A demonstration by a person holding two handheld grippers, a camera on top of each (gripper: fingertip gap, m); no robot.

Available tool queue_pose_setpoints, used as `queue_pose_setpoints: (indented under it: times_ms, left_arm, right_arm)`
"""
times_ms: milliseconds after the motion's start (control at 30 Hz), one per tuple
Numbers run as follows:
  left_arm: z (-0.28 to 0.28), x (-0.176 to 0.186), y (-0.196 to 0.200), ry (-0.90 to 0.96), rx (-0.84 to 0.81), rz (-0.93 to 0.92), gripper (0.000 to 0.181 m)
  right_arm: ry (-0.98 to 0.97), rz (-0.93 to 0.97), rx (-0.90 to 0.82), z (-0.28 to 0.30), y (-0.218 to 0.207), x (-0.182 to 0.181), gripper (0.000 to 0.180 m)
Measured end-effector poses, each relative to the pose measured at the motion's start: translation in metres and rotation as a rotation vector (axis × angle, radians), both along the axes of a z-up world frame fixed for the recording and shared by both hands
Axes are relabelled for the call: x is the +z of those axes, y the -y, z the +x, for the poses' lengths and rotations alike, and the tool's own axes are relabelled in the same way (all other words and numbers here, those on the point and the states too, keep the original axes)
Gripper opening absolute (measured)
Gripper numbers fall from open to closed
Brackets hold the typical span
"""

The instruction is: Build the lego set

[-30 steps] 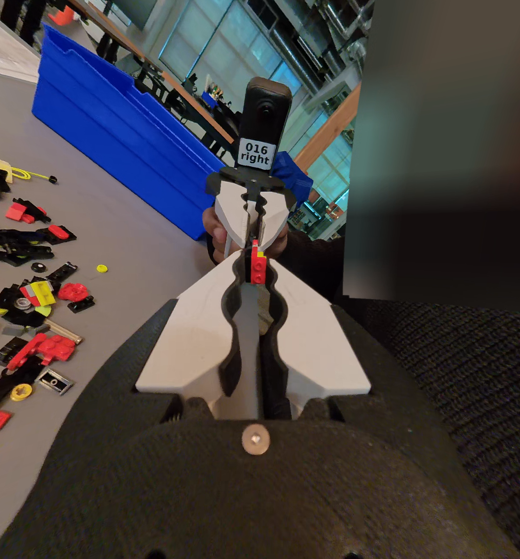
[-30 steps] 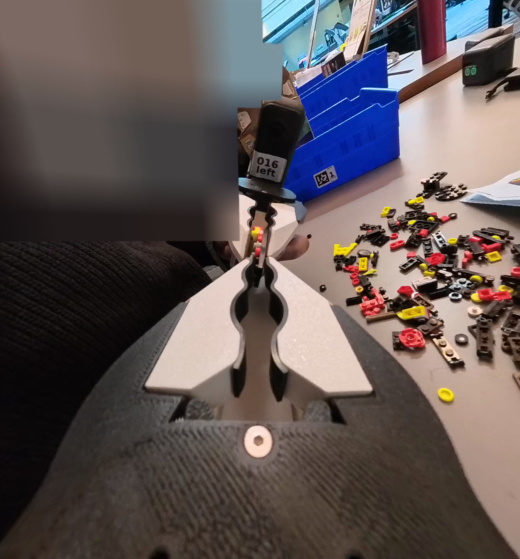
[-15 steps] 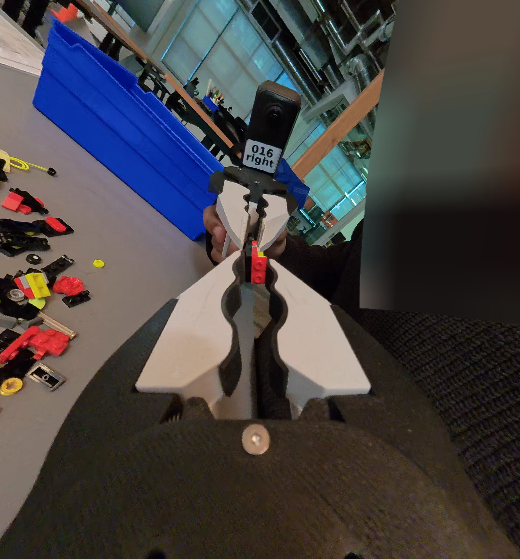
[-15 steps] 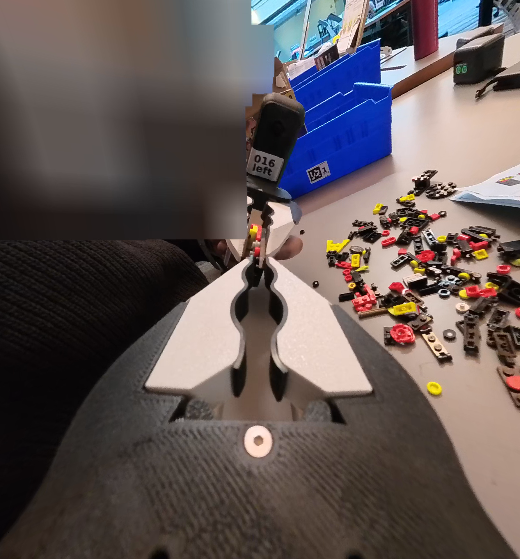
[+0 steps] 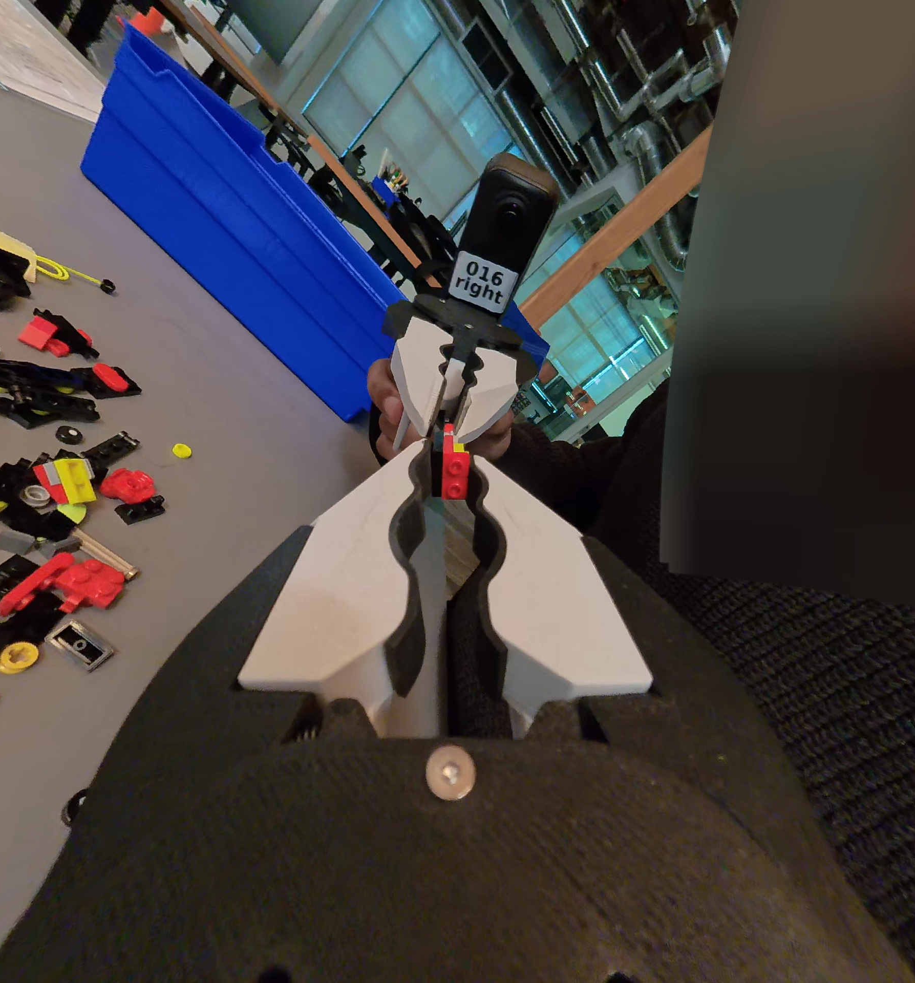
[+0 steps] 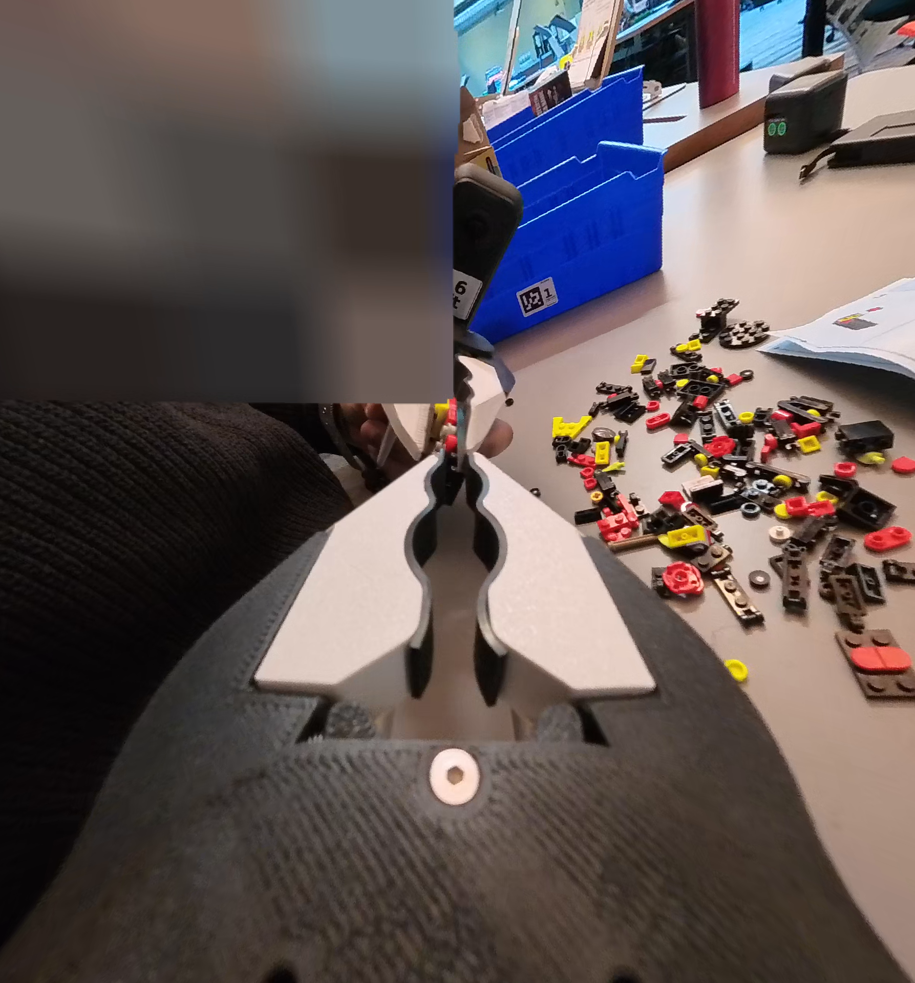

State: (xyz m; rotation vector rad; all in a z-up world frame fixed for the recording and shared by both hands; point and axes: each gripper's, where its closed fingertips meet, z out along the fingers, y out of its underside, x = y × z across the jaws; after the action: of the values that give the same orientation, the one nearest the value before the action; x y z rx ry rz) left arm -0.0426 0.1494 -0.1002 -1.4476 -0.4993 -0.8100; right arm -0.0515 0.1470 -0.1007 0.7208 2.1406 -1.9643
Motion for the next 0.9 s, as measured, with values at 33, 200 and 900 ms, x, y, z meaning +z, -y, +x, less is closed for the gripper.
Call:
queue_pose_setpoints:
  times_ms: [33,200,900]
  left_arm:
    - [0.0,0.0,0.0,0.003,0.002,-0.001,0.007]
    - [-0.001,-0.001,0.0,0.009,0.01,-0.005,0.008]
    - [-0.01,0.007,0.003,0.001,0.043,0.037,0.008]
  right_arm:
    - [-0.002,0.003,-0.002,0.0,0.0,0.0,0.004]
    - [-0.003,0.012,-0.01,-0.002,0.0,-0.003,0.005]
    - [0.019,-0.098,-0.043,-0.008,-0.006,0.012,0.01]
